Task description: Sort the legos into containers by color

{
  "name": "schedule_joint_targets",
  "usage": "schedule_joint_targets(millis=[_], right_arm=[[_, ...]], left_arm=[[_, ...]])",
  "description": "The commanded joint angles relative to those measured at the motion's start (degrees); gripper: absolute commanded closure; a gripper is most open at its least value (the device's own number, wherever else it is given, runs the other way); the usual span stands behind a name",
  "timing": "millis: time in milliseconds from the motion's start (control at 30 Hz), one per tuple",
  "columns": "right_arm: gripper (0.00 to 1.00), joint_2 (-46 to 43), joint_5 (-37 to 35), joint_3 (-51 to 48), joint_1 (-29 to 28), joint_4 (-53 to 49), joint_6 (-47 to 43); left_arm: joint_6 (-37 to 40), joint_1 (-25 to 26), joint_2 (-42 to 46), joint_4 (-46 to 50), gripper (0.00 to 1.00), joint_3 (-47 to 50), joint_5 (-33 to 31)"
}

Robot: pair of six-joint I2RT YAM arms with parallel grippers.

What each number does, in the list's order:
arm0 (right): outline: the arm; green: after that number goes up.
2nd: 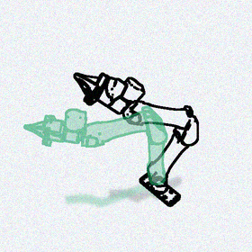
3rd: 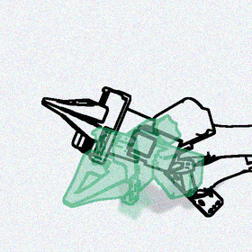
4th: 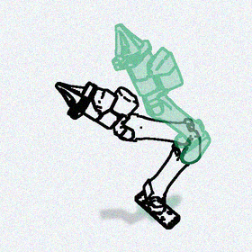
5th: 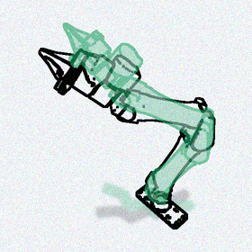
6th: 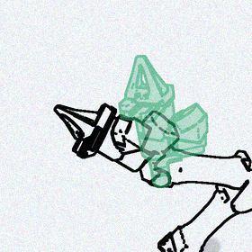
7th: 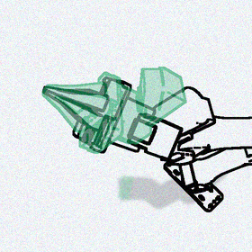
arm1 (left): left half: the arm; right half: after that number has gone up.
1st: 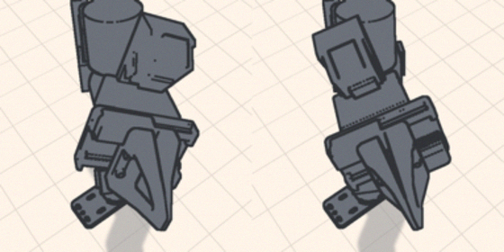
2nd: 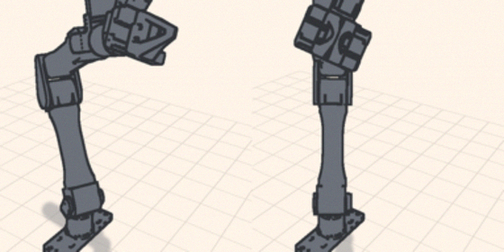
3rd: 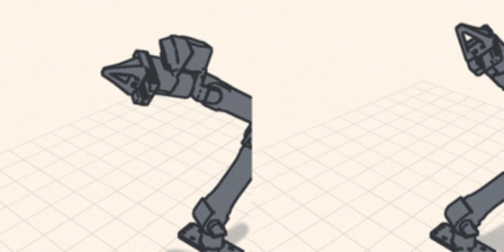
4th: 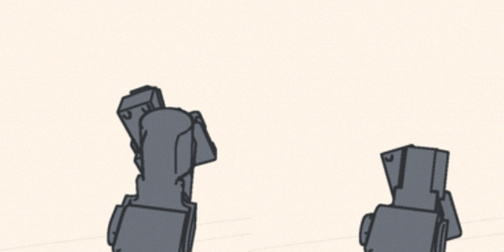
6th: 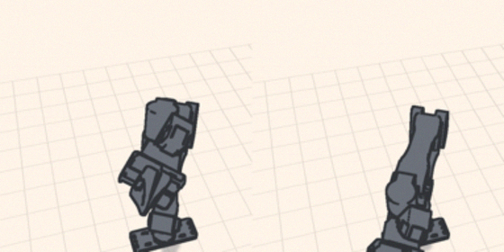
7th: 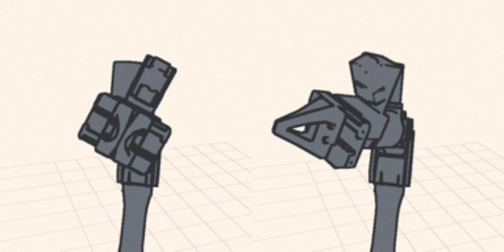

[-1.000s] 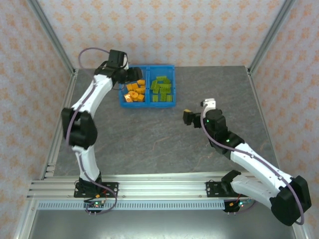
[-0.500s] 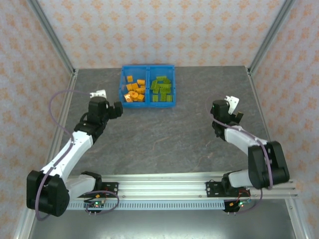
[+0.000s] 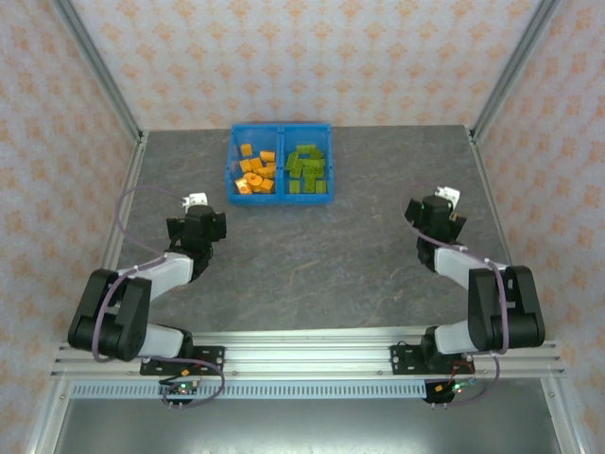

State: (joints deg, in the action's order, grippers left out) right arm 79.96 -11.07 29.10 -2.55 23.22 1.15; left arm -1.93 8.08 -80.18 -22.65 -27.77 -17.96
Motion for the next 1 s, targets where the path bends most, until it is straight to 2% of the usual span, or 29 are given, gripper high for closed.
schedule_joint_targets(millis=[0,33,67,167,233,967], right_arm=[[0.0,2.23,6.28,-2.94,0.71,13.75,-2.89],[0.01,5.9,5.85,-2.1,0.98,14.89,-2.06],[0.01,7.49,8.11,-3.83,1.13,20.61,-3.0],[0.01,7.0,8.26,-5.93,1.29,22.37,-2.84],[0.01,7.33,8.17,-5.22,1.29,21.53,-3.15],[0.01,7.11,8.43,-5.14,0.85,21.16,-3.8]], left_arm=[[2.19,-2.74,-5.36,-12.27,0.0,-1.83,2.16],[1.46,-3.17,-4.09,-9.79,0.0,-1.85,3.39],[1.5,-3.72,-4.02,-12.85,0.0,-0.06,4.85],[2.22,-4.73,-6.13,-24.66,0.0,5.24,8.84],[1.97,-4.82,-5.69,-19.84,0.0,3.42,9.2],[2.04,-4.86,-5.55,-20.68,0.0,3.69,9.34]])
